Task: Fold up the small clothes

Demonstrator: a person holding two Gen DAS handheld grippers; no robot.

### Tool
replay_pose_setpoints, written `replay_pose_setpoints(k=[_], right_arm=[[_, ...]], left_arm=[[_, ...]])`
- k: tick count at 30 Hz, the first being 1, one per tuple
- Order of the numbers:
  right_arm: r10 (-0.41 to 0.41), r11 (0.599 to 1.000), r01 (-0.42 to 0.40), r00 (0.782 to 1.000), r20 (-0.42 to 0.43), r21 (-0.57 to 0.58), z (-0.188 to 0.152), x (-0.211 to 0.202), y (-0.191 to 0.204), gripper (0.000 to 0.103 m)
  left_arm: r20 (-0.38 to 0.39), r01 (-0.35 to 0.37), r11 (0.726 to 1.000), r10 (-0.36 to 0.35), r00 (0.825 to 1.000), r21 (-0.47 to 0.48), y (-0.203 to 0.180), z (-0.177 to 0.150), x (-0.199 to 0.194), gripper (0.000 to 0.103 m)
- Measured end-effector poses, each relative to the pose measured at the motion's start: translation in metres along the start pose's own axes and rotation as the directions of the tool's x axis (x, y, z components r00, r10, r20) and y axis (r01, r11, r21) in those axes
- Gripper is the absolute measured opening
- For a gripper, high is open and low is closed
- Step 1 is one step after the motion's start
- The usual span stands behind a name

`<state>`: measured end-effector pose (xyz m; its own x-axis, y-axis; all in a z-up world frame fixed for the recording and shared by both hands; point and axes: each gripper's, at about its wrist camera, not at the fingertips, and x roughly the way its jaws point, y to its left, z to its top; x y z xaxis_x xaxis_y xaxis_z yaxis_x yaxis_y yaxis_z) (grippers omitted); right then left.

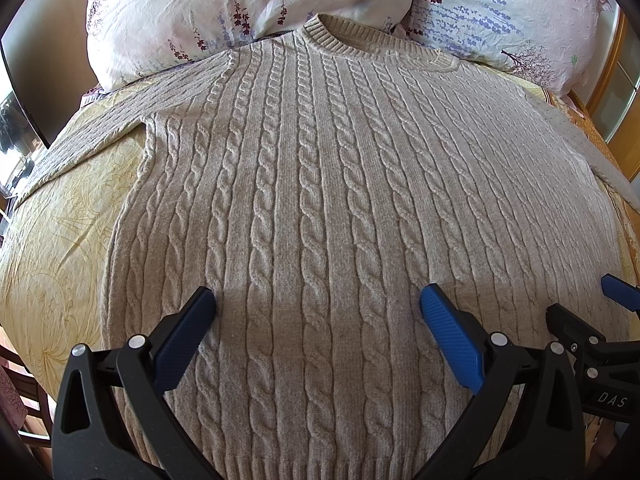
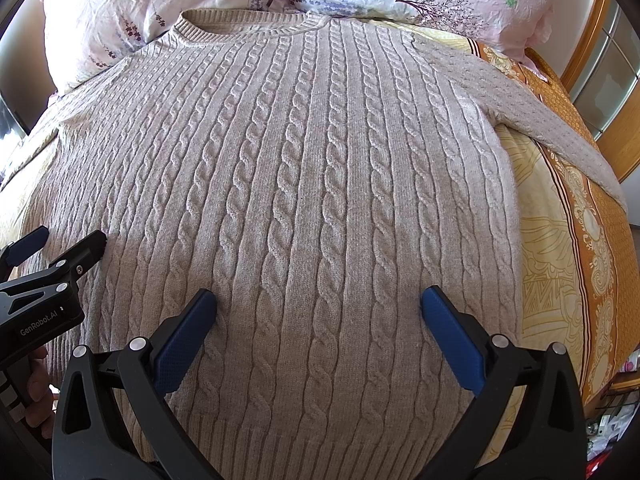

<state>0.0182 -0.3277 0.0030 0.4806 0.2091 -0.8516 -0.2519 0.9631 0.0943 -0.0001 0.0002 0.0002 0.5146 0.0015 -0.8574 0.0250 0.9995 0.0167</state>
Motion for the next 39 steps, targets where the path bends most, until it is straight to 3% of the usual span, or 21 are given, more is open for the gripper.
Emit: replay_pose_setpoints(k=[25, 31, 35, 37, 39], right_arm=[[0.005, 1.000, -0.006, 1.000, -0.027, -0.020, 0.005, 0.005, 0.002, 0.102], [0.062, 0.996, -0.061, 0.998, 0.011, -0.071, 0.002, 0.001, -0.002, 0.102], [0.167, 0.983, -0.169, 0.985, 0.036, 0.067, 0.014, -0.004, -0.033, 0.102], [0.171, 0.970, -0.182, 0.982, 0.080, 0.163, 0.023, -0.009, -0.058, 0.102], [0.187, 0.941, -0.218, 0.972, 0.141, 0.260, 0.034, -0.014, -0.089, 0.095]], left_arm=[[-0.015, 0.008, 1.000, -0.008, 1.000, 0.016, 0.003, 0.003, 0.002, 0.101], [-0.032, 0.024, 0.999, -0.023, 0.999, 0.043, 0.001, 0.007, 0.004, 0.101], [-0.037, 0.028, 0.998, -0.027, 0.999, 0.050, 0.000, 0.009, 0.005, 0.101], [-0.036, 0.030, 0.998, -0.028, 0.999, 0.049, 0.000, 0.010, 0.005, 0.101], [-0.030, 0.043, 0.998, -0.042, 0.999, 0.041, 0.003, 0.011, 0.005, 0.101]])
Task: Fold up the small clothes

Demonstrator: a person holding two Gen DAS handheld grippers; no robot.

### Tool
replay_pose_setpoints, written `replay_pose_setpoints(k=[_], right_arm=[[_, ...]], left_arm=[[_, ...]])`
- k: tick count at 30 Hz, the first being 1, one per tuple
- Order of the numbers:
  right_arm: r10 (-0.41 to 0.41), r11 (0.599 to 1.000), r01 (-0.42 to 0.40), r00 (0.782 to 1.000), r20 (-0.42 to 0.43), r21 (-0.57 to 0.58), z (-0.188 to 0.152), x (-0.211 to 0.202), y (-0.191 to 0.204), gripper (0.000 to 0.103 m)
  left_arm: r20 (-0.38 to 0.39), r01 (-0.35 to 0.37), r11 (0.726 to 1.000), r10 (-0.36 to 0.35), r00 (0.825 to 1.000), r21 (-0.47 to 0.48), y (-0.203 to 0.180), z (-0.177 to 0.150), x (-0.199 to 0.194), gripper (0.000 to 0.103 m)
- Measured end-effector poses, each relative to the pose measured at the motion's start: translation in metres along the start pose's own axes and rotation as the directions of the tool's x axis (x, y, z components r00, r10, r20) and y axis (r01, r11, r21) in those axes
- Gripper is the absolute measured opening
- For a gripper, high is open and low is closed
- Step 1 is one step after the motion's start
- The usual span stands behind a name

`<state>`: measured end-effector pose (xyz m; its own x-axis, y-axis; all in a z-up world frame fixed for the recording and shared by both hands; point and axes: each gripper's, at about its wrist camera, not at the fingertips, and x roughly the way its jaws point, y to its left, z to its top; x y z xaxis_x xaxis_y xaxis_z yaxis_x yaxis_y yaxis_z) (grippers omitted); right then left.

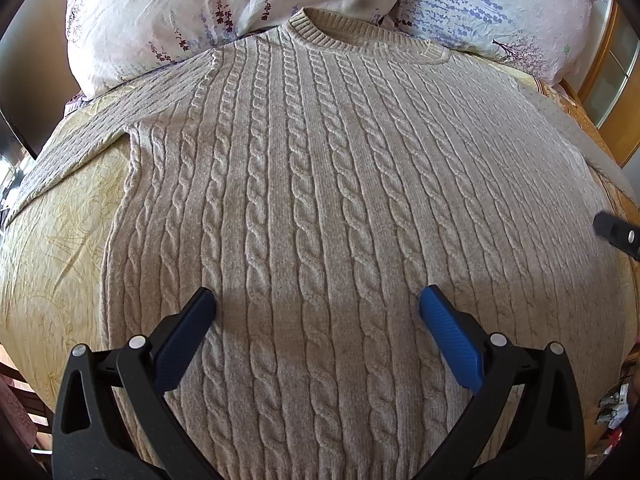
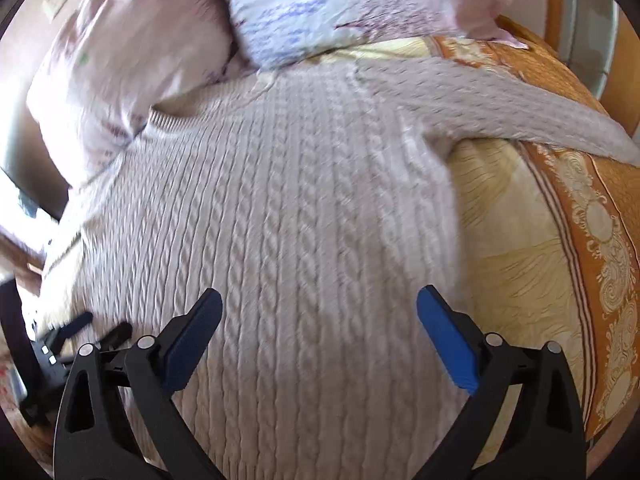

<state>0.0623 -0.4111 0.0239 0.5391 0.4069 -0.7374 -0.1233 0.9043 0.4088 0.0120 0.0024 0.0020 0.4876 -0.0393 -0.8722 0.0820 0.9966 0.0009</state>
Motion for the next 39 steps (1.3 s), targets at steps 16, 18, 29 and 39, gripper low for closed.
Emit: replay_pose_setpoints(k=[16, 18, 29, 39], right_arm=[[0.069, 0.562, -0.274, 0.956, 0.286, 0.780, 0.058, 0.002, -0.230, 0.058], [0.065, 0.518, -0.288, 0.952, 0.299, 0.805, 0.055, 0.004, -0.240, 0.053], [0.022, 0.496, -0.236, 0.966, 0.259, 0.836, 0.073, 0.019, -0.245, 0.027], [0.010, 0.527, -0.296, 0.940, 0.342, 0.797, 0.068, 0.013, -0.244, 0.009]], left_arm=[[0.076, 0.119, 0.984, -0.109, 0.991, -0.132, 0.024, 0.020, -0.010, 0.101], [0.076, 0.108, 0.984, -0.098, 0.992, -0.141, 0.027, 0.020, -0.010, 0.101], [0.052, 0.094, 0.984, -0.087, 0.995, -0.150, 0.030, 0.024, -0.004, 0.101], [0.062, 0.102, 0.980, -0.093, 0.994, -0.168, 0.039, 0.021, -0.006, 0.101]])
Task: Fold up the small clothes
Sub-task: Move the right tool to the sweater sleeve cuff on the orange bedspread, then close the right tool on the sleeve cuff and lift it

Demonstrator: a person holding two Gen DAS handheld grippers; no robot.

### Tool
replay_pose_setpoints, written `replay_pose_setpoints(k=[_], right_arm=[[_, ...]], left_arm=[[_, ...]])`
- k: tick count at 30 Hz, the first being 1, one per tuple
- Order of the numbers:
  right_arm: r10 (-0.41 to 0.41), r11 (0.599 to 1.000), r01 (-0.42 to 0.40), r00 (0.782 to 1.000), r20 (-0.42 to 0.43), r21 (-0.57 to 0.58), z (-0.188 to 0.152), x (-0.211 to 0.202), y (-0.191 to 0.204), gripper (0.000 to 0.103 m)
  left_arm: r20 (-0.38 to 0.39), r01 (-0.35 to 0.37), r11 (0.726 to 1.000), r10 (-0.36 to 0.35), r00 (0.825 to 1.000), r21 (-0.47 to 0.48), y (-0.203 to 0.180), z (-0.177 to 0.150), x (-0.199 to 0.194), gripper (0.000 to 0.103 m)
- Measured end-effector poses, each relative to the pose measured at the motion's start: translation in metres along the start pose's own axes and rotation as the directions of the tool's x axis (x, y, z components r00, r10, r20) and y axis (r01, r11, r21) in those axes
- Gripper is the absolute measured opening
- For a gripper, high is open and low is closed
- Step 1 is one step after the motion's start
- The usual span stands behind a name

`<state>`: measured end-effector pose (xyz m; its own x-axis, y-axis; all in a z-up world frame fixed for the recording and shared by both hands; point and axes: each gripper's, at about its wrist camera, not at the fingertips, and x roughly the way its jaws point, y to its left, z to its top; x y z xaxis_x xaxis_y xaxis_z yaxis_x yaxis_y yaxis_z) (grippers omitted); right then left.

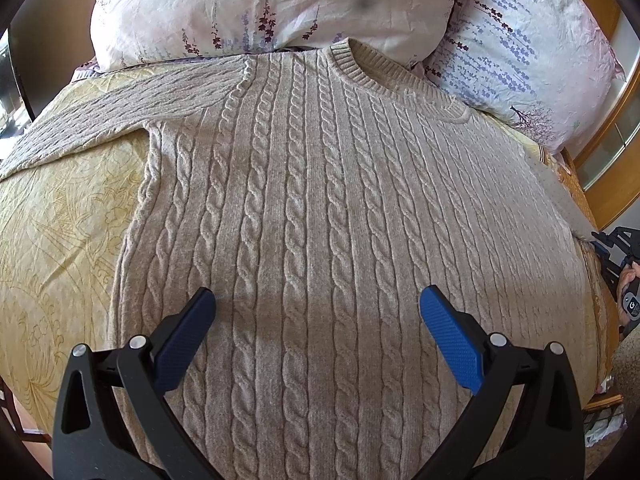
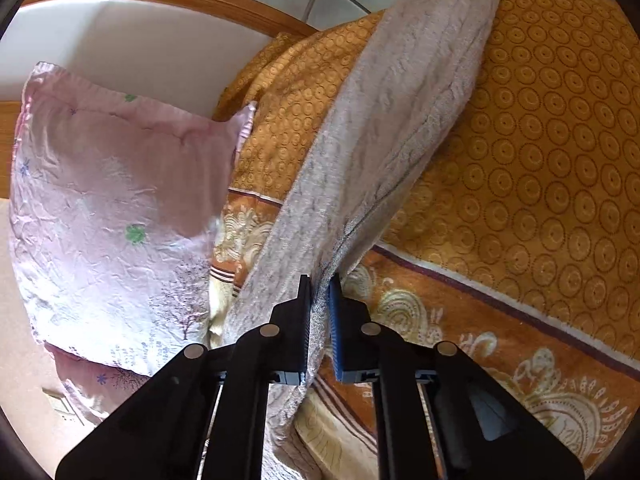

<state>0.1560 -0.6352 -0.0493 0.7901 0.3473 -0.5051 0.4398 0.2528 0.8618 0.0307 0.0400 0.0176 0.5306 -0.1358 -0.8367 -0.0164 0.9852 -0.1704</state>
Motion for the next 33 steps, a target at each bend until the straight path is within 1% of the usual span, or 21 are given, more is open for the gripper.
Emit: replay_pose_setpoints(k=[4, 7, 11, 14, 16, 18, 19, 20, 21, 22, 23, 25, 26, 27, 28, 29, 30, 31, 33], right_arm=[[0.088, 0.993, -0.086, 0.996, 0.019, -0.086, 0.000, -0.011, 0.025, 0.009], [0.160, 0.975, -0.157, 0.987, 0.008, -0.159, -0.004, -0.016, 0.048, 0.009], [0.235, 0.929, -0.240, 0.971, -0.051, -0.281, -0.021, -0.016, 0.085, 0.009], [0.269, 0.873, -0.302, 0.953, -0.138, -0.382, -0.046, -0.011, 0.116, 0.008], [0.270, 0.820, -0.344, 0.937, -0.220, -0.458, -0.070, -0.005, 0.134, 0.005], [0.237, 0.756, -0.370, 0.924, -0.300, -0.540, -0.103, 0.005, 0.152, 0.005], [0.205, 0.721, -0.380, 0.916, -0.345, -0.580, -0.122, 0.013, 0.159, 0.005], [0.156, 0.692, -0.372, 0.914, -0.376, -0.618, -0.139, 0.023, 0.162, 0.005], [0.100, 0.675, -0.355, 0.913, -0.396, -0.647, -0.154, 0.033, 0.162, 0.005], [0.068, 0.680, -0.340, 0.912, -0.405, -0.650, -0.165, 0.038, 0.159, 0.005], [0.053, 0.700, -0.327, 0.910, -0.411, -0.635, -0.169, 0.042, 0.153, 0.005], [0.058, 0.753, -0.293, 0.921, -0.384, -0.589, -0.161, 0.039, 0.138, 0.007], [0.068, 0.781, -0.279, 0.927, -0.368, -0.559, -0.153, 0.036, 0.133, 0.015], [0.076, 0.810, -0.261, 0.935, -0.347, -0.525, -0.145, 0.033, 0.126, 0.032], [0.096, 0.844, -0.249, 0.942, -0.322, -0.475, -0.131, 0.031, 0.120, 0.040], [0.125, 0.883, -0.242, 0.947, -0.295, -0.402, -0.113, 0.029, 0.112, 0.048], [0.142, 0.917, -0.227, 0.954, -0.263, -0.328, -0.096, 0.028, 0.103, 0.048], [0.154, 0.943, -0.214, 0.960, -0.235, -0.254, -0.081, 0.033, 0.097, 0.048], [0.169, 0.973, -0.196, 0.965, -0.201, -0.121, -0.062, 0.040, 0.082, 0.048]], left_arm=[[0.008, 0.002, 1.000, -0.002, 1.000, -0.005, 0.003, -0.001, -0.003, 0.101], [0.018, 0.003, 1.000, -0.002, 1.000, -0.010, 0.005, -0.002, -0.006, 0.101], [0.028, 0.005, 1.000, -0.005, 1.000, -0.021, 0.008, -0.001, -0.009, 0.101], [0.030, 0.008, 1.000, -0.007, 1.000, -0.029, 0.011, -0.002, -0.010, 0.101], [0.033, 0.009, 0.999, -0.008, 0.999, -0.034, 0.013, -0.002, -0.011, 0.101], [0.036, 0.009, 0.999, -0.008, 0.999, -0.038, 0.014, -0.003, -0.012, 0.101], [0.037, 0.010, 0.999, -0.008, 0.999, -0.041, 0.015, -0.003, -0.012, 0.101], [0.038, 0.010, 0.999, -0.009, 0.999, -0.045, 0.016, -0.004, -0.013, 0.101], [0.039, 0.011, 0.999, -0.009, 0.999, -0.047, 0.017, -0.004, -0.014, 0.101], [0.039, 0.011, 0.999, -0.009, 0.999, -0.048, 0.018, -0.004, -0.014, 0.101], [0.042, 0.008, 0.999, -0.006, 0.999, -0.048, 0.018, -0.005, -0.016, 0.101], [0.053, 0.003, 0.999, 0.000, 0.999, -0.052, 0.022, -0.006, -0.020, 0.101], [0.056, 0.001, 0.998, 0.002, 0.998, -0.058, 0.024, -0.006, -0.021, 0.101], [0.055, -0.001, 0.998, 0.005, 0.998, -0.065, 0.027, -0.007, -0.022, 0.101], [0.052, -0.004, 0.997, 0.008, 0.999, -0.073, 0.030, -0.007, -0.021, 0.101], [0.047, -0.005, 0.997, 0.009, 0.999, -0.079, 0.032, -0.007, -0.021, 0.101], [0.042, -0.006, 0.997, 0.010, 0.999, -0.083, 0.033, -0.007, -0.020, 0.101], [0.038, -0.007, 0.996, 0.011, 0.999, -0.084, 0.034, -0.007, -0.020, 0.101], [0.031, -0.009, 0.997, 0.011, 0.999, -0.080, 0.035, -0.008, -0.019, 0.101]])
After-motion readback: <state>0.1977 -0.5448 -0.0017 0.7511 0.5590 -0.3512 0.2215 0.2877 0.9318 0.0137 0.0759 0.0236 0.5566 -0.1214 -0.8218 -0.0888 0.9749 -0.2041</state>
